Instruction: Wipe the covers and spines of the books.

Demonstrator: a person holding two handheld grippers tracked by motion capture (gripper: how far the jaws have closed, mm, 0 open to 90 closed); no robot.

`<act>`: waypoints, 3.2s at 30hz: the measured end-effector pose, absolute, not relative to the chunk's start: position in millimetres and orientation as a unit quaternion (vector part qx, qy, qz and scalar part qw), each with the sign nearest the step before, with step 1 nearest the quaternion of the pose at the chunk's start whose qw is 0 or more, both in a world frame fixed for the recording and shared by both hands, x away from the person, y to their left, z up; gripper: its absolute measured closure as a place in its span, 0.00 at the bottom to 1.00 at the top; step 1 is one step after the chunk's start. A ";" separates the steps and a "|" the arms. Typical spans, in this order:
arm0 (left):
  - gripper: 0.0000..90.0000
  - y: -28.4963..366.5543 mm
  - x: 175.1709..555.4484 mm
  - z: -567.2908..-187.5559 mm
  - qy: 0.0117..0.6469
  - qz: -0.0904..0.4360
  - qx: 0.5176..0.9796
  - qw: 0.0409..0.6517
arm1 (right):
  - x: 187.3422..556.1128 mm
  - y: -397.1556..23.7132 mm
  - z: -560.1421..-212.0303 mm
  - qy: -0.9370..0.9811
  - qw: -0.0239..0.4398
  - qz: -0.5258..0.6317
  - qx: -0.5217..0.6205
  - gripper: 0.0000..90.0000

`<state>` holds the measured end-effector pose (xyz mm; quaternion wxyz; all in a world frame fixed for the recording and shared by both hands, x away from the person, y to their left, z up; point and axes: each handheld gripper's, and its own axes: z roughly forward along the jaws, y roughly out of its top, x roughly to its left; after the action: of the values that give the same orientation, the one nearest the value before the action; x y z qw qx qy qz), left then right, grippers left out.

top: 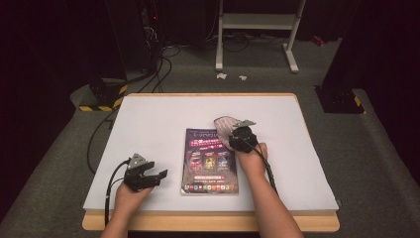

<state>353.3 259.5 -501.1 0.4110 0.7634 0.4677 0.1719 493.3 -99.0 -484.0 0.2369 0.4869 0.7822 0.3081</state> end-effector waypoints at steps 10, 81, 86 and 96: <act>0.34 258.0 354.2 -501.4 0.467 0.172 0.765 0.410 | 492.7 -83.6 -486.3 0.785 0.247 0.310 0.477 0.67; 0.35 228.4 348.6 -494.7 0.426 0.175 0.784 0.417 | 474.7 -117.6 -489.7 0.777 0.236 0.324 0.485 0.66; 0.35 226.2 348.0 -495.2 0.423 0.171 0.786 0.417 | 474.6 -119.7 -487.7 0.777 0.238 0.322 0.486 0.67; 0.35 222.0 347.1 -496.6 0.418 0.166 0.791 0.414 | 449.4 -164.8 -467.3 0.754 0.270 0.337 0.495 0.67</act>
<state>347.1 222.0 -496.6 0.4141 0.7914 0.4180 0.1661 449.4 -164.8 -467.3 0.2701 0.4953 0.7536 0.3374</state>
